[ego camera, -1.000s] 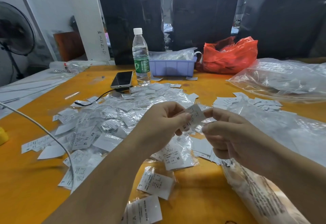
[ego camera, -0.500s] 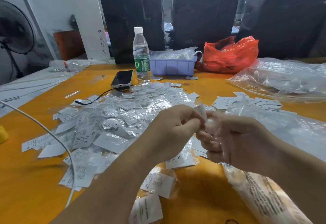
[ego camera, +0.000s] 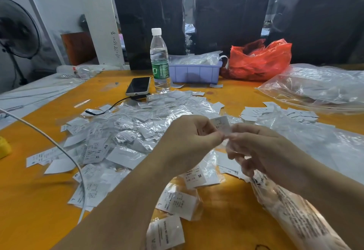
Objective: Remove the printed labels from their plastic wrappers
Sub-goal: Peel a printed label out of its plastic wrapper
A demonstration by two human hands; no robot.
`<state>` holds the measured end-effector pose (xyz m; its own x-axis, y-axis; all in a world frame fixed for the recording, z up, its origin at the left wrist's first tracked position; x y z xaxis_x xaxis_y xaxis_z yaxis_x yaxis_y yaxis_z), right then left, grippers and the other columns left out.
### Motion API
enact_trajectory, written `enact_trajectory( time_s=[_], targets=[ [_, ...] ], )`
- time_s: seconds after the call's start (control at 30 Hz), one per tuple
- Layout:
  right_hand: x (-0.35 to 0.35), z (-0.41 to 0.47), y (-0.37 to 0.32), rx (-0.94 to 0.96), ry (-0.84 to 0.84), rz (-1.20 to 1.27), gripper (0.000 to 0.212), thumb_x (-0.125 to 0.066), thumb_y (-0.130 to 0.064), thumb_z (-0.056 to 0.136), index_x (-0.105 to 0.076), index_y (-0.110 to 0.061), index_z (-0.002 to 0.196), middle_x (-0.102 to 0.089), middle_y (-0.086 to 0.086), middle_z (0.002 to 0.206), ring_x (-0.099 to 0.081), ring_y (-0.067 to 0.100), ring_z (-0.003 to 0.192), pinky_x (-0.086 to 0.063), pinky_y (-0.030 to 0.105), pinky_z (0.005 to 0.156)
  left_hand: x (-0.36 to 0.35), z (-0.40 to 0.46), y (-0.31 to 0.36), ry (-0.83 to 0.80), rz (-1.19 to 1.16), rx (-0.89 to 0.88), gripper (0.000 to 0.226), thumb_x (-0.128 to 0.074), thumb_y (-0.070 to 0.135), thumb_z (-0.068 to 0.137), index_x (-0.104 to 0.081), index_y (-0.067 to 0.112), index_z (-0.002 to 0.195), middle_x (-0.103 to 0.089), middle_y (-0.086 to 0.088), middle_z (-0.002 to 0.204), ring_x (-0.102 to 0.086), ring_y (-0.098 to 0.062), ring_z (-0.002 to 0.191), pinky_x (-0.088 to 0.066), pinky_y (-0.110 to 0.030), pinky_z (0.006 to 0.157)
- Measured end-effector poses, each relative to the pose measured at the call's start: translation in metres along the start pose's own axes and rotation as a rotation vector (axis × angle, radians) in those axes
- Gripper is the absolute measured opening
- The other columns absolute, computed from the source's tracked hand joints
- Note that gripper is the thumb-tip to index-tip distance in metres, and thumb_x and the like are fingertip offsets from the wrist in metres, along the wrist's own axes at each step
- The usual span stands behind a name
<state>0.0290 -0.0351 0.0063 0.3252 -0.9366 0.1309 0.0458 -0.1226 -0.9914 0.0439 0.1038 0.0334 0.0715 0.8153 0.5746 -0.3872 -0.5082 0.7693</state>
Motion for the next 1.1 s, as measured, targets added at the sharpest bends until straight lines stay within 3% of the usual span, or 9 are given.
enact_trajectory(
  time_s=[0.17, 0.3, 0.37, 0.5, 0.63, 0.77, 0.87, 0.97, 1.1],
  targets=[
    [0.006, -0.001, -0.009, 0.105, 0.092, -0.129, 0.014, -0.064, -0.013, 0.089, -0.067, -0.006, 0.077, -0.058, 0.003, 0.061, -0.048, 0.012, 0.048, -0.041, 0.023, 0.045, -0.002, 0.001, -0.005, -0.020, -0.062, 0.063, 0.015, -0.071, 0.036, 0.085, -0.069, 0.024, 0.076, -0.059, 0.021, 0.059, -0.054, 0.007, 0.057, -0.038, -0.008, 0.049],
    [0.009, -0.002, -0.009, 0.098, 0.108, -0.077, 0.018, -0.072, -0.024, 0.075, -0.065, -0.015, 0.061, -0.054, 0.000, 0.055, -0.046, 0.014, 0.048, -0.042, 0.023, 0.048, 0.007, 0.003, -0.011, 0.067, -0.190, 0.109, 0.011, -0.070, 0.031, 0.086, -0.071, 0.024, 0.078, -0.066, 0.010, 0.069, -0.059, -0.003, 0.063, -0.053, -0.030, 0.068],
    [0.010, -0.002, -0.010, 0.090, 0.109, -0.042, 0.020, -0.075, -0.030, 0.067, -0.063, -0.016, 0.059, -0.051, -0.003, 0.052, -0.045, 0.015, 0.047, -0.042, 0.025, 0.050, 0.009, 0.003, -0.011, 0.071, -0.245, 0.118, 0.012, -0.071, 0.034, 0.086, -0.072, 0.025, 0.078, -0.066, 0.011, 0.068, -0.059, -0.003, 0.065, -0.052, -0.033, 0.072],
    [0.005, -0.002, -0.008, 0.058, 0.045, -0.035, 0.030, -0.076, -0.032, 0.065, -0.057, -0.009, 0.063, -0.046, -0.004, 0.050, -0.044, 0.013, 0.045, -0.043, 0.026, 0.049, -0.003, 0.002, -0.007, -0.075, -0.251, 0.102, 0.025, -0.071, 0.051, 0.079, -0.073, 0.027, 0.086, -0.068, 0.010, 0.076, -0.061, 0.001, 0.069, -0.048, -0.024, 0.069],
    [-0.005, -0.003, -0.003, 0.011, -0.066, -0.034, 0.023, -0.075, -0.028, 0.068, -0.069, -0.007, 0.074, -0.055, 0.005, 0.059, -0.050, 0.015, 0.051, -0.046, 0.027, 0.049, -0.003, 0.002, -0.006, -0.029, -0.157, 0.059, 0.017, -0.071, 0.037, 0.085, -0.073, 0.021, 0.079, -0.065, 0.006, 0.067, -0.058, -0.002, 0.062, -0.049, -0.024, 0.061],
    [0.011, 0.000, -0.005, 0.049, 0.090, 0.075, 0.019, -0.078, -0.020, 0.061, -0.075, -0.011, 0.077, -0.061, 0.007, 0.063, -0.053, 0.016, 0.052, -0.047, 0.025, 0.047, 0.003, 0.003, -0.013, 0.015, -0.206, 0.125, 0.016, -0.072, 0.033, 0.086, -0.073, 0.019, 0.077, -0.063, 0.011, 0.062, -0.057, 0.002, 0.058, -0.050, -0.027, 0.066],
    [0.024, 0.002, -0.004, 0.084, 0.226, 0.135, 0.008, -0.074, -0.006, 0.073, -0.075, -0.014, 0.075, -0.057, 0.002, 0.058, -0.049, 0.014, 0.050, -0.046, 0.025, 0.048, -0.003, 0.003, -0.014, -0.040, -0.194, 0.137, 0.014, -0.073, 0.034, 0.084, -0.074, 0.022, 0.077, -0.064, 0.011, 0.063, -0.057, 0.001, 0.059, -0.049, -0.024, 0.065],
    [0.031, 0.000, -0.004, 0.124, 0.316, 0.145, 0.016, -0.069, 0.000, 0.080, -0.073, -0.015, 0.083, -0.058, 0.001, 0.059, -0.049, 0.013, 0.048, -0.046, 0.027, 0.050, -0.010, 0.002, -0.014, -0.114, -0.125, 0.141, 0.011, -0.074, 0.038, 0.082, -0.074, 0.028, 0.077, -0.064, 0.016, 0.062, -0.056, 0.005, 0.057, -0.042, -0.019, 0.059],
    [0.026, -0.002, -0.009, 0.144, 0.275, 0.120, 0.031, -0.076, -0.006, 0.073, -0.067, -0.014, 0.102, -0.063, 0.011, 0.072, -0.051, 0.015, 0.050, -0.046, 0.027, 0.048, -0.012, 0.000, -0.012, -0.135, -0.155, 0.141, 0.016, -0.073, 0.049, 0.080, -0.074, 0.032, 0.079, -0.068, 0.014, 0.072, -0.058, 0.007, 0.063, -0.041, -0.021, 0.062]
  ],
)
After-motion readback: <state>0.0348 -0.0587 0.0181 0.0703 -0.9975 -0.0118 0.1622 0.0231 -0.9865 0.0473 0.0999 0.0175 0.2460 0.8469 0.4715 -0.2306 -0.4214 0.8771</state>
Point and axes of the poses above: each hand's wrist, its own z-axis towards the middle knuckle, its own x-axis out of the back of the hand, y = z × x, the point moved 7 cm from there along z, towards the middle knuckle
